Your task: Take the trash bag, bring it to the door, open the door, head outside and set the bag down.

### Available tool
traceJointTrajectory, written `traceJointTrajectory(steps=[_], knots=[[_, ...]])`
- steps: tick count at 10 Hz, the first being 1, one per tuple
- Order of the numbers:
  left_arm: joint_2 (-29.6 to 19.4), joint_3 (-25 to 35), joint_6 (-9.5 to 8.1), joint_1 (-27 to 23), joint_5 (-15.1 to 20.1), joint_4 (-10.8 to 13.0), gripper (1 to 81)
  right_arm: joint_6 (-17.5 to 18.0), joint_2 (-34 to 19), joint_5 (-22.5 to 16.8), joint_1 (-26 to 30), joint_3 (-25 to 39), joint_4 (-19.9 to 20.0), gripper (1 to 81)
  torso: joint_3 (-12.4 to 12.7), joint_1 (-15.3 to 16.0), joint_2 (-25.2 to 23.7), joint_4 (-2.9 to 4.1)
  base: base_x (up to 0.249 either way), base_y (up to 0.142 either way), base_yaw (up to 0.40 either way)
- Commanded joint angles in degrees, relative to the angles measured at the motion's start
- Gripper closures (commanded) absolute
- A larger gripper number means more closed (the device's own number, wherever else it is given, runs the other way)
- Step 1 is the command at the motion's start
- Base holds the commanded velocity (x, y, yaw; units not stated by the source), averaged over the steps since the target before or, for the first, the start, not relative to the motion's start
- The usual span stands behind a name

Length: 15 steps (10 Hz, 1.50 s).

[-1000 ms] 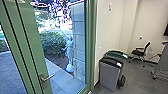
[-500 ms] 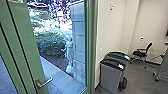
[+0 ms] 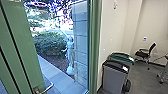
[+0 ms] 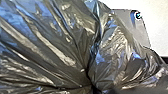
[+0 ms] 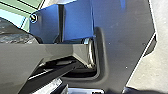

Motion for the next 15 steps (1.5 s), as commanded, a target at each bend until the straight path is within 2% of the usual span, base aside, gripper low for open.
traceJointTrajectory(steps=[1,6,11,14,15], knots=[[-0.1,0.3,0.08,-3.2,3.9,0.2,81.1,-0.5,1.0,-3.7,2.8,0.6,-0.4,1.0,0.0,0.0,0.0,0.0,0.154,0.0,0.0],[-0.2,0.2,0.08,-3.2,3.9,0.1,81.1,-0.5,0.9,-3.7,2.9,0.6,-0.4,1.0,0.0,0.0,0.0,0.0,0.136,0.0,0.0],[0.0,0.3,-0.01,-3.1,3.1,0.0,81.1,-0.5,0.8,-3.7,2.7,0.6,-0.4,1.0,0.0,0.0,0.0,0.0,0.0,0.0,0.0],[0.3,0.3,0.17,-1.9,-6.7,0.4,81.1,-0.4,0.7,-3.7,2.7,0.6,-0.4,1.0,0.0,0.0,0.0,0.0,0.0,0.0,0.0],[0.2,0.3,0.17,-1.9,-6.8,0.4,81.1,-0.4,0.7,-3.7,2.7,0.6,-0.4,1.0,0.0,0.0,0.0,0.0,0.0,0.0,0.0]])
